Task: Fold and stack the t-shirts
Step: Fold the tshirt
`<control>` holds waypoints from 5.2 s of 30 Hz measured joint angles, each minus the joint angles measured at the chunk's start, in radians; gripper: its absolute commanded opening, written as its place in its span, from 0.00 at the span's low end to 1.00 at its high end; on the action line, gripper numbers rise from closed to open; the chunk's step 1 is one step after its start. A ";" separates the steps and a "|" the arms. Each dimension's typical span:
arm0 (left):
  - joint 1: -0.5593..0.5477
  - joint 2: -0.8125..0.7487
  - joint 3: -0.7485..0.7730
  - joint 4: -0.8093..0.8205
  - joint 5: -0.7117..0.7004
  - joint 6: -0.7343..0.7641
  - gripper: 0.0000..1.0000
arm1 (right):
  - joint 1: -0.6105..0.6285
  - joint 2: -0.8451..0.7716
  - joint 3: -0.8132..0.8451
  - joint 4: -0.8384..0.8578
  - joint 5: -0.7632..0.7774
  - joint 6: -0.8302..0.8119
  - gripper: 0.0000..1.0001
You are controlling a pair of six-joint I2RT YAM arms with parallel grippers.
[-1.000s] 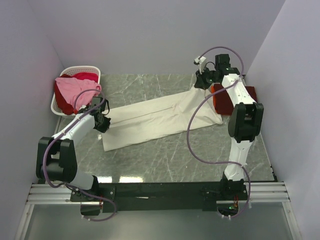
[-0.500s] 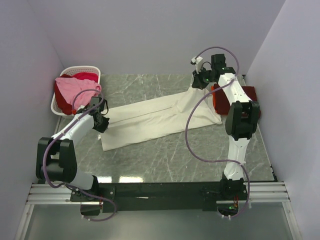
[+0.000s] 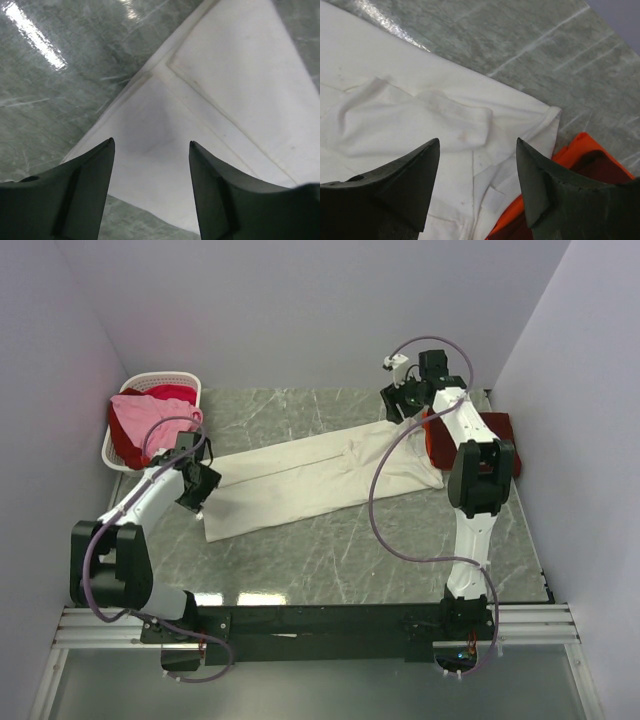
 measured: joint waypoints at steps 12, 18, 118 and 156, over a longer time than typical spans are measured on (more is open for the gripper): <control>0.003 -0.418 -0.054 0.246 0.379 0.391 0.79 | 0.130 -0.031 -0.048 -0.093 -0.056 0.026 0.64; 0.002 -0.529 -0.090 0.281 0.462 0.581 0.81 | 0.293 0.006 -0.021 -0.092 0.053 0.158 0.56; 0.002 -0.593 -0.249 0.302 0.472 0.754 0.81 | -0.009 0.358 0.267 -0.023 -0.218 0.697 0.00; 0.002 -0.576 -0.249 0.303 0.473 0.755 0.80 | -0.068 -0.003 -0.277 0.388 -0.525 0.588 0.08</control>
